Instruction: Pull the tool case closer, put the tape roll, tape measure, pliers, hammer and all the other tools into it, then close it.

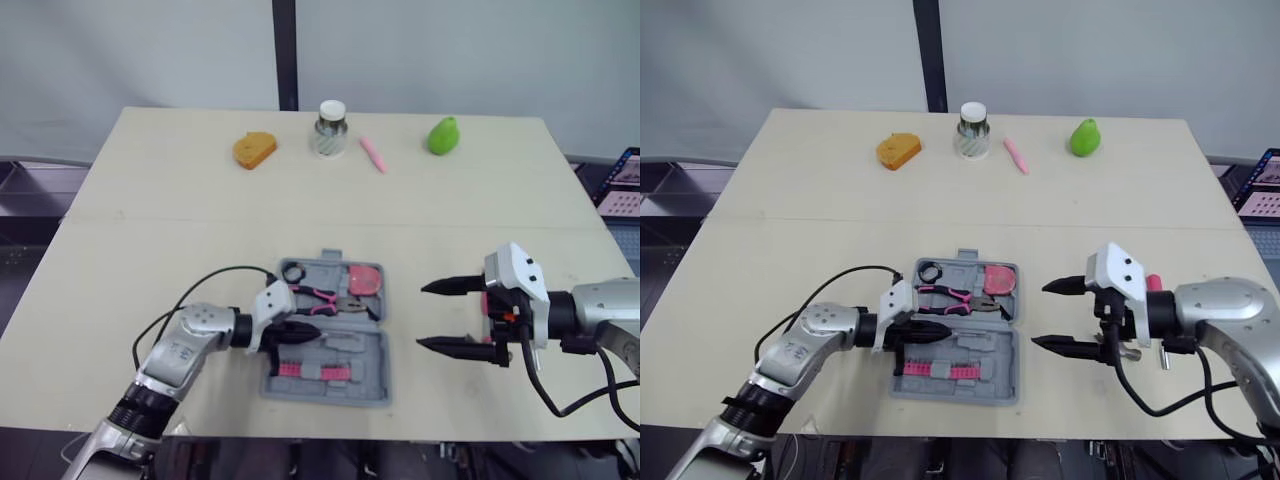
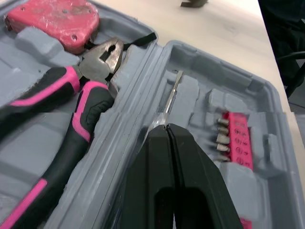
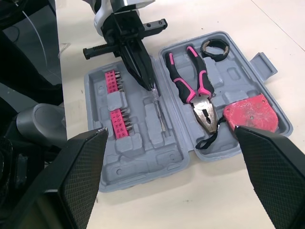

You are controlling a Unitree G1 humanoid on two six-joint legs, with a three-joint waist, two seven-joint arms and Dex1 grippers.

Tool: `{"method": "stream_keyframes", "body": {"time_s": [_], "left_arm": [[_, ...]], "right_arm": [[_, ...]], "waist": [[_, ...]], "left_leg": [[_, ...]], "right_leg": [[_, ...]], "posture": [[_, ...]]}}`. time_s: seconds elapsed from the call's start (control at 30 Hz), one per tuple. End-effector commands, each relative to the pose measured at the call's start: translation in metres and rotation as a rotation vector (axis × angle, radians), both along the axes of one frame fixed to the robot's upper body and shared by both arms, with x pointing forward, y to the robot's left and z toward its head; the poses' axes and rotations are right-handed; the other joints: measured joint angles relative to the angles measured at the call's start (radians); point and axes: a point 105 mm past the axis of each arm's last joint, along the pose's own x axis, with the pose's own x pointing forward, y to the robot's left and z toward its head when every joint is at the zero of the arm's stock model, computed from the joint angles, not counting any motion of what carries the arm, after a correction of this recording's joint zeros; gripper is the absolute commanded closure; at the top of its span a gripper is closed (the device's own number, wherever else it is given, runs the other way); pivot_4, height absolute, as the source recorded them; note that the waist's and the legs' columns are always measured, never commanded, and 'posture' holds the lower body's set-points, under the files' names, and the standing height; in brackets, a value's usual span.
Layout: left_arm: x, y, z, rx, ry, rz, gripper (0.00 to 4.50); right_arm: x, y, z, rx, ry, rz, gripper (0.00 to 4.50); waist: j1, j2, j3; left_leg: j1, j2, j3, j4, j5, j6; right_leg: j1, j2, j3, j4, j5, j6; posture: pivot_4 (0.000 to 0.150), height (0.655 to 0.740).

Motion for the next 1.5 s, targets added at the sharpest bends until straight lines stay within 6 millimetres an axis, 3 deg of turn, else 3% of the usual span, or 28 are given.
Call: {"method": "stream_keyframes", "body": {"time_s": [0.03, 0.67, 0.87, 1.03, 1.17, 1.5], "left_arm": [[0.0, -0.003, 0.001, 0.006, -0.027, -0.012, 4.43], [-0.008, -0.003, -0.024, 0.1, 0.039, -0.021, 4.43], [-0.014, -0.007, -0.001, -0.02, 0.038, -0.048, 4.43], [-0.005, -0.004, 0.019, -0.101, 0.021, -0.016, 4.43], [0.005, -0.003, 0.02, -0.096, -0.001, 0.026, 4.43], [0.0, -0.005, 0.0, -0.02, 0.021, 0.012, 4.43]], "right_arm": [[-0.001, -0.001, 0.011, -0.01, -0.046, 0.01, 0.0], [-0.003, -0.001, 0.011, -0.015, -0.045, 0.012, 0.0], [-0.003, -0.001, 0.011, -0.015, -0.044, 0.013, 0.0], [-0.003, -0.001, 0.011, -0.012, -0.046, 0.013, 0.0], [-0.002, 0.0, 0.011, -0.009, -0.049, 0.015, 0.0], [-0.002, -0.001, 0.011, -0.012, -0.049, 0.012, 0.0]], "waist": [[0.001, 0.0, 0.0], [0.0, 0.0, 0.0], [-0.001, 0.0, 0.0], [0.0, 0.0, 0.0], [0.0, 0.0, 0.0], [0.001, 0.0, 0.0]], "left_leg": [[0.0, 0.0, 0.0, 0.0, 0.0, 0.0], [0.001, 0.0, 0.0, 0.0, 0.0, 0.0], [0.001, 0.0, 0.0, 0.0, 0.0, 0.0], [0.001, 0.0, -0.001, 0.0, 0.0, 0.0], [0.001, 0.0, -0.001, 0.0, 0.0, 0.0], [0.001, 0.0, -0.001, 0.0, 0.0, 0.0]], "right_leg": [[0.0, 0.0, 0.0, 0.0, 0.0, 0.0], [0.001, 0.0, 0.0, 0.0, 0.0, 0.0], [0.001, 0.0, 0.0, -0.001, 0.0, 0.0], [0.001, 0.0, 0.0, -0.001, 0.0, 0.0], [0.002, 0.0, -0.001, -0.001, 0.0, 0.0], [0.002, 0.0, -0.001, -0.001, 0.0, 0.0]], "posture": [[0.15, 0.74], [0.15, 0.74], [0.15, 0.74], [0.15, 0.74], [0.15, 0.74], [0.15, 0.74]]}}
